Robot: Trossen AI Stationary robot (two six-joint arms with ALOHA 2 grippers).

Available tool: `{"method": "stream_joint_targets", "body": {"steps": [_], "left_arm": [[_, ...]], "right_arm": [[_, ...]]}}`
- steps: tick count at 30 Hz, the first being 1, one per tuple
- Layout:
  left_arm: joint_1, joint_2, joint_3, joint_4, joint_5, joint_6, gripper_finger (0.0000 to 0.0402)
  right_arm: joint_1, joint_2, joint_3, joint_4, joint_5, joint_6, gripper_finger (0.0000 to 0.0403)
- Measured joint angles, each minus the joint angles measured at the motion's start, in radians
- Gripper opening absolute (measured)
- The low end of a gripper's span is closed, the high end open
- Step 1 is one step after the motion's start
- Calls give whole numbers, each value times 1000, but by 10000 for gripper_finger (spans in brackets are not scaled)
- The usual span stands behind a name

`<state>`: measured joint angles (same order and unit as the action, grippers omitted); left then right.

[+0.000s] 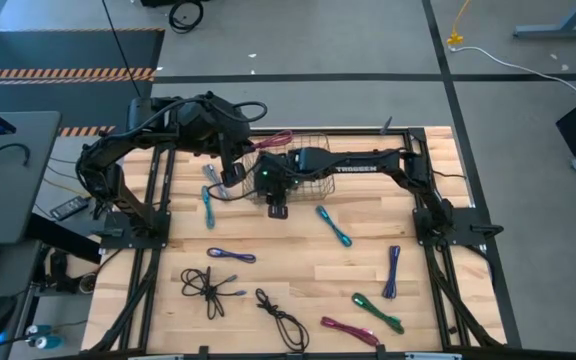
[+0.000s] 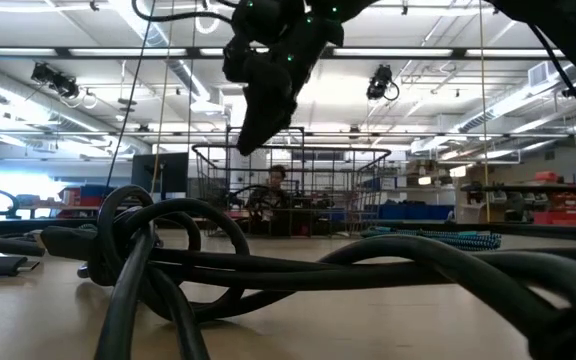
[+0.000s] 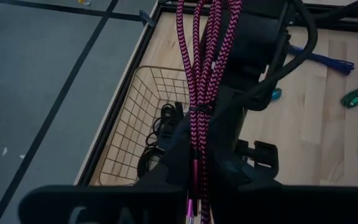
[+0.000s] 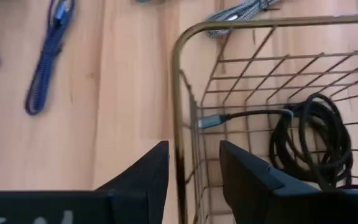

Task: Pick and place USB-C Cables
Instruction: Put the pink charger cable into the wire basket

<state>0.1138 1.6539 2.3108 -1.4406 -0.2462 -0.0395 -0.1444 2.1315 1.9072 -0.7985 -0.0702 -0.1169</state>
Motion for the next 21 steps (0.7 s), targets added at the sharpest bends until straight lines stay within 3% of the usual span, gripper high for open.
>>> {"method": "stream_joint_targets", "body": {"steps": [10,16,21], "left_arm": [[0,0,0,5,-1,0,36],[1,-1,0,9,-12,0,36],[2,-2,0,-10,-6,5,36]], "right_arm": [[2,-3,133,-48,-30,-10,149],[-26,-3,264,-281,49,-56,148],[-119,-5,389,-514,156,-70,148]]}}
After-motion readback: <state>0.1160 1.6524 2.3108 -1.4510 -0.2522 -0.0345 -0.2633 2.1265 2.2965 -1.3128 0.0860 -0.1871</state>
